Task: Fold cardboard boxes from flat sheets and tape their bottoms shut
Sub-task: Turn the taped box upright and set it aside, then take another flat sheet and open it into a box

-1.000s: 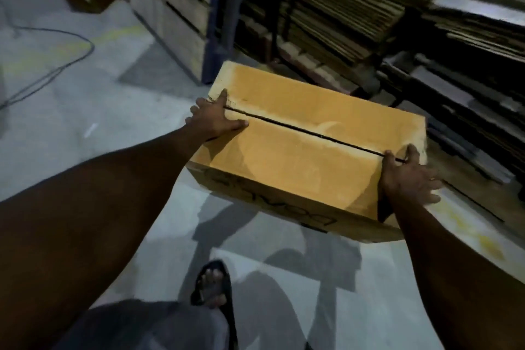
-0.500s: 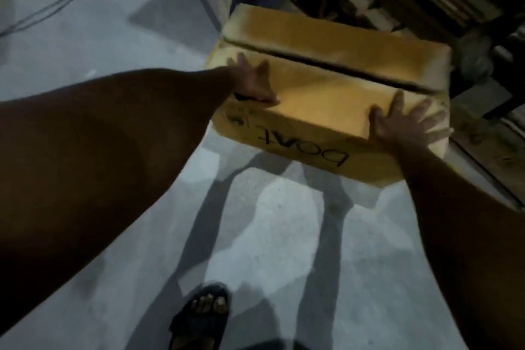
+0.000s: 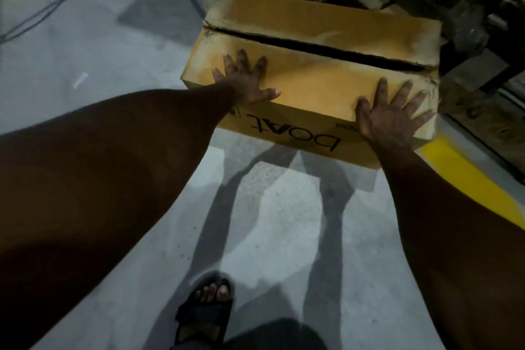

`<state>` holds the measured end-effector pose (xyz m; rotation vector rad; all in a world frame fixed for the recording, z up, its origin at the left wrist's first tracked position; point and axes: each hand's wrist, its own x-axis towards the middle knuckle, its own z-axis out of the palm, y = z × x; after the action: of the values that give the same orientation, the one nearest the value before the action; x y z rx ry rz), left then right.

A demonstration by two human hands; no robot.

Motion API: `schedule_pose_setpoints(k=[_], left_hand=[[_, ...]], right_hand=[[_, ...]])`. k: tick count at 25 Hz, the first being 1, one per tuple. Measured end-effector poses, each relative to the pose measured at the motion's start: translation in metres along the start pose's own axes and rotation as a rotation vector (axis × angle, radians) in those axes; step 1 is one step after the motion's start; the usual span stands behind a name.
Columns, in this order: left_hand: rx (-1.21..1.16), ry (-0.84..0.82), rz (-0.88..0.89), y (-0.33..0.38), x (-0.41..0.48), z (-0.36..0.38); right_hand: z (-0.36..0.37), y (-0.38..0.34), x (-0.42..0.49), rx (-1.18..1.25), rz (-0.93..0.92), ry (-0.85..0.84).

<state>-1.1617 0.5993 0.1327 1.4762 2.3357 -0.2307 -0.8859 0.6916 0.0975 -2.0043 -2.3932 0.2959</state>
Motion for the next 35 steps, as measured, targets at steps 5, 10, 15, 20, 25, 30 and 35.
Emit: schedule_pose_setpoints(k=[5, 10, 15, 20, 25, 30, 35], left_hand=[[0.061, -0.105, 0.228, 0.011, -0.058, 0.002], [0.037, -0.147, 0.211, -0.002, -0.169, -0.023], [-0.073, 0.013, 0.246, -0.001, -0.315, -0.081], [-0.048, 0.024, 0.3, 0.043, -0.441, -0.11], [0.05, 0.005, 0.549, 0.157, -0.529, -0.1], [0.158, 0.0, 0.919, 0.311, -0.609, -0.077], [0.261, -0.026, 1.219, 0.44, -0.682, -0.036]], right_hand=[[-0.019, 0.003, -0.053, -0.051, -0.093, -0.139], [-0.087, -0.017, -0.147, 0.063, -0.207, -0.126], [-0.185, -0.036, -0.246, 0.057, -0.261, -0.022], [-0.253, 0.003, -0.367, 0.141, -0.202, 0.064], [-0.281, 0.129, -0.49, 0.111, 0.086, 0.077], [-0.301, 0.28, -0.605, 0.087, 0.467, 0.12], [-0.309, 0.406, -0.699, 0.074, 0.753, 0.16]])
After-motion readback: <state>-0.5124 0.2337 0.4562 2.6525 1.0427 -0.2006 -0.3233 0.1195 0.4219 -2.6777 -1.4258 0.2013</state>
